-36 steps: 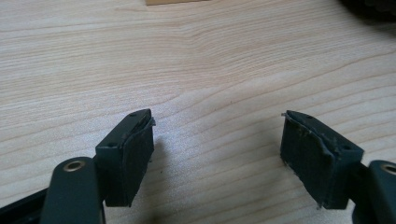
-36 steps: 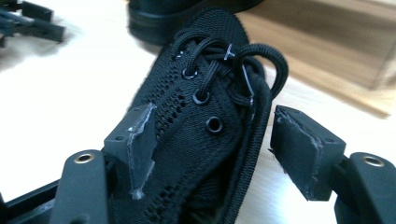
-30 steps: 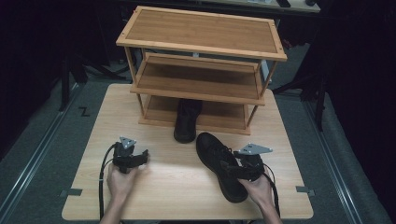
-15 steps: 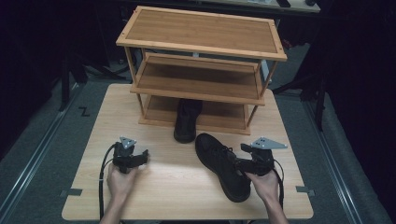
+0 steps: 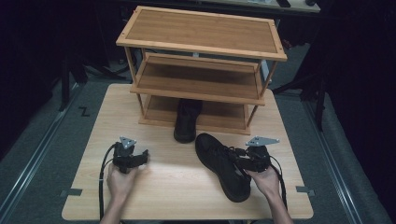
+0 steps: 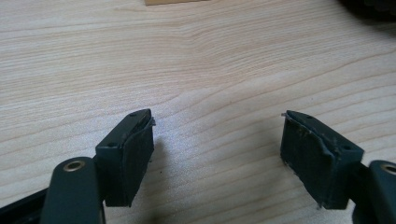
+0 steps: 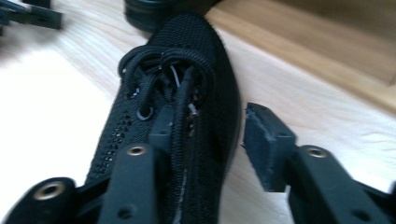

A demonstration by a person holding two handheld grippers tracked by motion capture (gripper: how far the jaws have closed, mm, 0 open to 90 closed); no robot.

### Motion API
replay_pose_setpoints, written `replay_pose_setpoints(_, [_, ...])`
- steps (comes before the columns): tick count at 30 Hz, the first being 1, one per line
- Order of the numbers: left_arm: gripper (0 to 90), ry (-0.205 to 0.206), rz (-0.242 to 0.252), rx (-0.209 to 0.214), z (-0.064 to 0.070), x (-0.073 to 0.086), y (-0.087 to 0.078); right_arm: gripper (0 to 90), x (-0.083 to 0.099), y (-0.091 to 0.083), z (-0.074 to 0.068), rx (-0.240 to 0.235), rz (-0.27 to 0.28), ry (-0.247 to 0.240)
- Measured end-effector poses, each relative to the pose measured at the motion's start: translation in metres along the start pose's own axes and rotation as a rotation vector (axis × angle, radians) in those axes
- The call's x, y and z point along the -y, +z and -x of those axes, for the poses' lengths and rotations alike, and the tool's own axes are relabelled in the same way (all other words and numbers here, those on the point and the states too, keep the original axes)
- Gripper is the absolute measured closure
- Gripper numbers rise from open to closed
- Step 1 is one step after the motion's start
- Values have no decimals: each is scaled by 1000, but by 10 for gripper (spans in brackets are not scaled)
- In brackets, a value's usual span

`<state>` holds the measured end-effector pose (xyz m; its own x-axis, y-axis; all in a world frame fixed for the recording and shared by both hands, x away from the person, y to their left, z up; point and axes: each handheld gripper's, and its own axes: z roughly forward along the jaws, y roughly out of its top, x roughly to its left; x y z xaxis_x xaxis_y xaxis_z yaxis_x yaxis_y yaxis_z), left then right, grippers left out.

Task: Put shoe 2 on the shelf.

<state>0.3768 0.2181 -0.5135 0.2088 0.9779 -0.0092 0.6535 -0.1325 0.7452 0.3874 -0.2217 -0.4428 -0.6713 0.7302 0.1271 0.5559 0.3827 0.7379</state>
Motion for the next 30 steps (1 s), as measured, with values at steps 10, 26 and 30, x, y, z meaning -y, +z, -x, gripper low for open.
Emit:
replay_pose_setpoints(10, [261,0,0,0,0,0,0,816,2,18,-2,-25,-88,-49])
replay_pose_setpoints(26, [261,1,0,4,0,0,0,879,1,7,-1,-8,-24,20])
replay_pose_setpoints(30, [260,5,2,3,1,0,1,879,-1,4,0,-10,-4,42])
